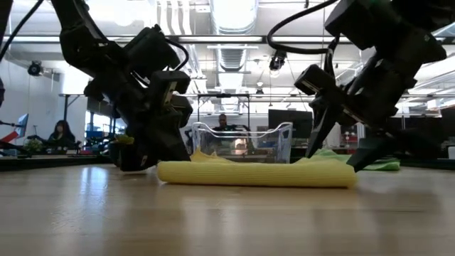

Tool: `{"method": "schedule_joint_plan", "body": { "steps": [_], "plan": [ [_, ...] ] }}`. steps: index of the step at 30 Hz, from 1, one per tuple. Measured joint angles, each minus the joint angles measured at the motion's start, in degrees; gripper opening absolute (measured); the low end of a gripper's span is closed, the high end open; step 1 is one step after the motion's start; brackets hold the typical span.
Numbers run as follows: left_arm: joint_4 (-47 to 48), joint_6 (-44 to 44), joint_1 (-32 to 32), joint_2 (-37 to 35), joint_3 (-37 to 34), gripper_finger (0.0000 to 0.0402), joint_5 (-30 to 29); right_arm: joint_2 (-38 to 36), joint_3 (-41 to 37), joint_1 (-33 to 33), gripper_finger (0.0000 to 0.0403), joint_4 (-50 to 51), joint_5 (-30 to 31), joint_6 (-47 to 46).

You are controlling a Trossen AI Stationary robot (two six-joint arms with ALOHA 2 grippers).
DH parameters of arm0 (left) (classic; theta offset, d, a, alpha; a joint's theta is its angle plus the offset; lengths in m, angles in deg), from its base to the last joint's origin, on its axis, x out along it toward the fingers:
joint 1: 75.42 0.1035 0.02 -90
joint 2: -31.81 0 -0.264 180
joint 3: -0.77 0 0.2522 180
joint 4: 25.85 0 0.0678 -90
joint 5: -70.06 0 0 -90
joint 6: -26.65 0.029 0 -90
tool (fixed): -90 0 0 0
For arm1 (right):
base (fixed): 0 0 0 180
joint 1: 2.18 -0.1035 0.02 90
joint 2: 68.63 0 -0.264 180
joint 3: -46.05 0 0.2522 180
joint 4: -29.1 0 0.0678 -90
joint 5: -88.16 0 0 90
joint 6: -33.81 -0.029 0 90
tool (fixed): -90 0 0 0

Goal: Fold microfiber towels
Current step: Fold the yellow microfiber towel

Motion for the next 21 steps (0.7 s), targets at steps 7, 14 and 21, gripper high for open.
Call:
{"method": "schedule_joint_plan", "body": {
  "steps": [7, 14, 21],
  "plan": [
    [0.0, -1.5, -1.1, 0.1, 0.0, 0.0000, 0.1, 0.4, 0.0, 0.8, 0.0216, -1.8, -0.8, 4.1],
    [-0.1, -1.5, -1.3, 0.1, 0.0, 0.0000, 0.2, 0.6, -0.1, 1.3, 0.0156, -2.6, -1.2, 8.1],
    [-0.1, -1.5, -1.3, 0.0, 0.0, 0.0000, 0.2, 0.4, -0.2, 1.4, 0.0057, -2.5, -0.5, 11.5]
  ]
}}
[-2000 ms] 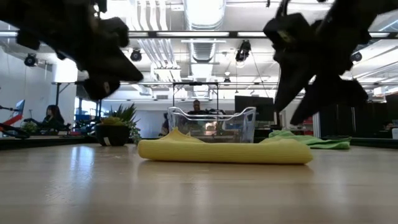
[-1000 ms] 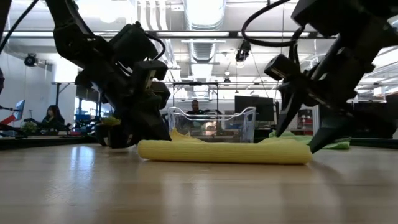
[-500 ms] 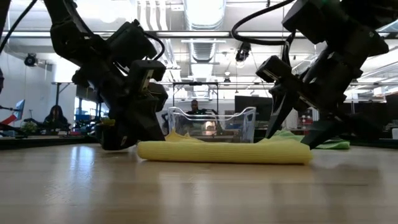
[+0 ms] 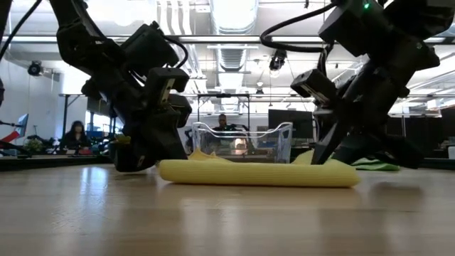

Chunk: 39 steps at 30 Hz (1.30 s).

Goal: Fold microfiber towels
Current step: Fold the yellow microfiber towel

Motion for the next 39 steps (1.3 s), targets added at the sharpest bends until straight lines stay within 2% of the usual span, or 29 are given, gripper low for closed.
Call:
{"method": "schedule_joint_plan", "body": {
  "steps": [4, 14, 21, 27, 34, 39],
  "plan": [
    [-0.1, -1.4, -0.5, 0.0, 0.0, 0.0000, -0.2, -1.2, 0.0, 0.1, 0.0015, 0.1, 0.1, 4.0],
    [-4.2, -2.5, -2.9, -2.1, 1.3, 0.0000, -0.8, -1.7, -0.1, 2.9, 0.0010, 3.3, -4.0, 17.3],
    [-3.6, 3.3, -2.9, -3.9, 6.9, 0.0000, -2.0, -1.7, 1.0, 8.4, 0.0009, 3.0, -7.0, 24.3],
    [-2.3, 10.6, -1.9, 0.8, 12.7, 0.0000, -3.4, -1.8, 2.7, 9.9, 0.0009, 2.9, -8.5, 26.6],
    [7.2, 12.7, 0.3, 10.6, 20.5, 0.0000, -3.6, -1.8, 3.4, 9.7, 0.0009, 2.9, -8.8, 26.6],
    [14.5, 13.5, 0.6, 14.2, 24.8, 0.0000, -3.8, -1.8, 3.5, 9.6, 0.0009, 2.4, -10.1, 26.5]
  ]
}}
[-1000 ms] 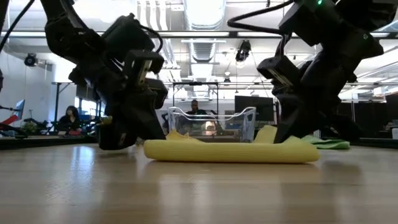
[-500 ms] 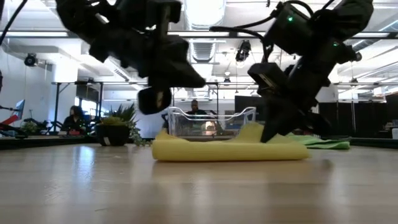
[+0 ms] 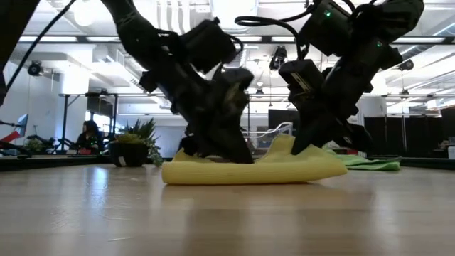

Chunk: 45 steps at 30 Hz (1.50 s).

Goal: Fold microfiber towels
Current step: Fold the yellow microfiber towel

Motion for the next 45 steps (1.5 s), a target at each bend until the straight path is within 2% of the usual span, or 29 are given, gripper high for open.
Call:
{"method": "schedule_joint_plan", "body": {
  "steps": [6, 14, 26, 33, 39, 45],
  "plan": [
    [2.0, 0.8, 0.0, 0.7, 1.7, 0.0000, -4.4, -0.1, 1.6, 0.0, 0.0009, -1.3, -0.9, 0.1],
    [2.0, 1.8, 0.0, 0.4, 1.7, 0.0000, -4.6, -0.1, 5.8, 0.2, 0.0009, -1.1, -0.9, 2.0],
    [16.0, 6.9, 0.0, -10.9, 1.5, 0.0000, -14.9, -0.1, 6.4, 0.5, 0.0009, -0.8, 0.5, 0.5],
    [16.0, 11.7, -2.5, -12.9, 0.0, 0.0000, -11.9, -0.1, 7.5, 1.1, 0.0009, -0.8, 2.1, -0.2],
    [15.7, 17.9, -8.1, -12.6, -1.5, 0.0000, -22.1, -0.1, 7.6, 2.0, 0.0009, -0.9, 2.4, -1.7],
    [9.7, 18.8, -10.7, -8.8, -1.6, 0.0000, -28.2, -0.1, 7.6, 2.0, 0.0009, -1.1, 2.7, -2.7]
  ]
}}
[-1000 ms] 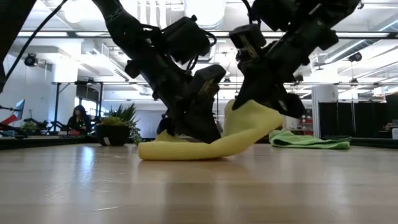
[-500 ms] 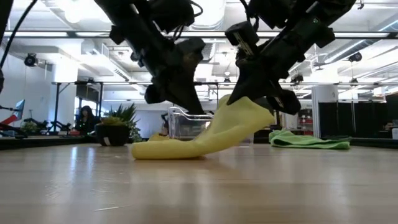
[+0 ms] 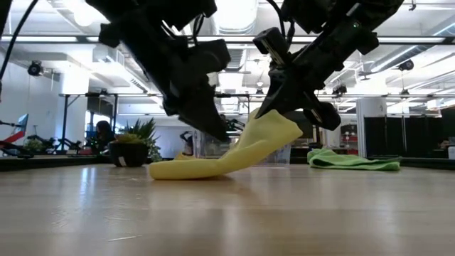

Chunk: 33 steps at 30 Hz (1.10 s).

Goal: Fold microfiber towels
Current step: Fold the yellow microfiber towel

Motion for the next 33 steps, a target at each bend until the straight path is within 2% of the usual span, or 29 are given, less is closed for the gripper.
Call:
{"method": "schedule_joint_plan", "body": {
  "steps": [3, 7, 17, 27, 33],
  "plan": [
    [-3.7, 0.0, -0.4, 3.2, 0.7, 0.0000, 0.1, 0.0, 0.3, 0.0, 0.0009, -0.1, 0.0, 0.0],
    [-3.7, 0.9, -1.4, 5.9, 2.2, 0.0000, 0.3, 0.0, 0.3, 0.0, 0.0009, 0.0, 0.0, -0.9],
    [-2.0, 1.0, -3.7, 3.6, 2.3, 0.0000, 0.1, 0.1, 0.3, 0.1, 0.0009, 0.4, 0.7, -0.9],
    [-2.1, -0.6, -4.4, 7.7, 2.3, 0.0000, 0.5, 0.1, 0.2, 0.4, 0.0009, 0.2, 0.9, -2.0],
    [-0.7, -2.1, -4.9, 5.5, 2.2, 0.0000, -2.3, 0.1, 0.2, 0.4, 0.0009, 0.2, 0.9, -2.0]
  ]
}}
